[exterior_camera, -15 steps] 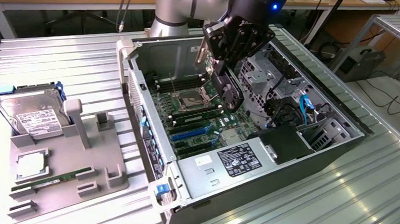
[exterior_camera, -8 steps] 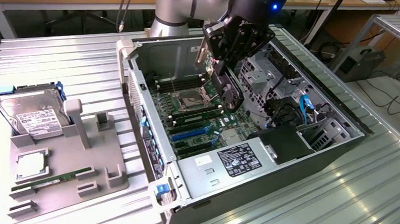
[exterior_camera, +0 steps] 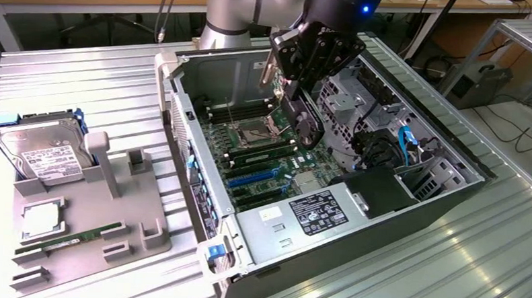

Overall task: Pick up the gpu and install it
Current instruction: 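Insert the gpu into the slot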

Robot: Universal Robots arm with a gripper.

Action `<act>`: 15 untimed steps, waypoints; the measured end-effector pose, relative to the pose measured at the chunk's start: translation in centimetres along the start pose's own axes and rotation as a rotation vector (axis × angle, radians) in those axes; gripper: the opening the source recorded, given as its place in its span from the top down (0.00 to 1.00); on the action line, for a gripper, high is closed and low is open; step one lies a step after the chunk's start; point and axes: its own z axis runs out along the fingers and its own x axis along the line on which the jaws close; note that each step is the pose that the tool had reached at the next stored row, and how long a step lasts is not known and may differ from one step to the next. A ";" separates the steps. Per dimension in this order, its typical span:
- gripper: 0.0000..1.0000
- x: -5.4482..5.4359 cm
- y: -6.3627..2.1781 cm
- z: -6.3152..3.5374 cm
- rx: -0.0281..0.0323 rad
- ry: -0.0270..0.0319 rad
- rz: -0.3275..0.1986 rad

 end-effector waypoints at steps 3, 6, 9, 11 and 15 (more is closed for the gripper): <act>0.74 0.0 0.00 0.02 0.0027 0.0031 -0.067; 0.74 0.0 -0.01 0.07 0.0070 0.0008 -0.146; 0.74 0.0 -0.01 0.16 0.0120 -0.0054 -0.235; 0.74 0.0 -0.02 0.19 0.0139 -0.0080 -0.270; 0.74 0.0 -0.02 0.27 0.0180 -0.0139 -0.340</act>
